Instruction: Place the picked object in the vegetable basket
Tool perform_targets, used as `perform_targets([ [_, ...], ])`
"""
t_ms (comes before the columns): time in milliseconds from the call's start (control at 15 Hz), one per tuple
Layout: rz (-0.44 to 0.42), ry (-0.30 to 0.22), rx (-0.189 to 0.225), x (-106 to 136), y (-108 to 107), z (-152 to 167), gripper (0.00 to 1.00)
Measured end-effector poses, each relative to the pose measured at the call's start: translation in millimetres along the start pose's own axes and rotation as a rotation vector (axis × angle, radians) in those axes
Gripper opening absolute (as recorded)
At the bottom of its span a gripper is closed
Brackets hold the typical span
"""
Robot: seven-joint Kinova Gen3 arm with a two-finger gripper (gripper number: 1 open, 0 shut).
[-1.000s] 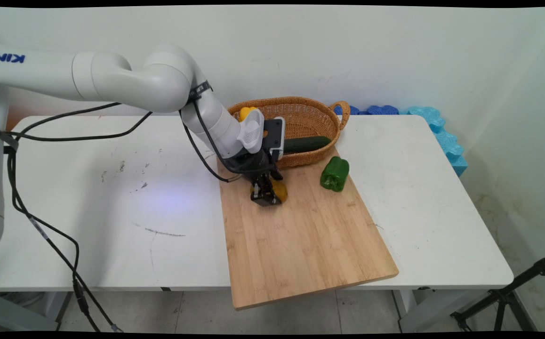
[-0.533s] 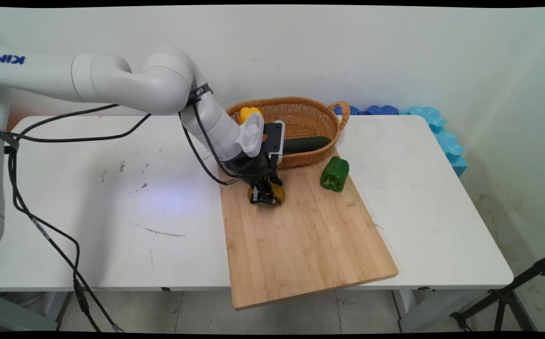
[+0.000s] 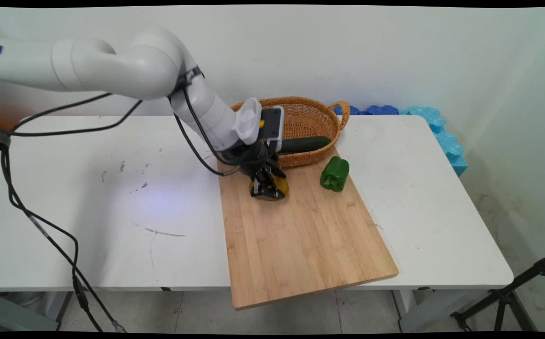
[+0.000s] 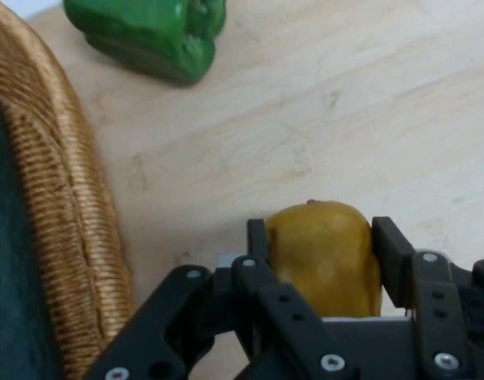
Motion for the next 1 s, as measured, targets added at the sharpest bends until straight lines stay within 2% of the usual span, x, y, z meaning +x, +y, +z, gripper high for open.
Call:
perform_targets([
  [400, -0.066, 0.059, 0.028, 25, -11, -54, 0.0],
  [667, -0.117, 0.084, 0.058, 39, -32, -78, 0.0],
  [1000, -0.201, 0.101, 0.122, 53, -72, -94, 0.0],
])
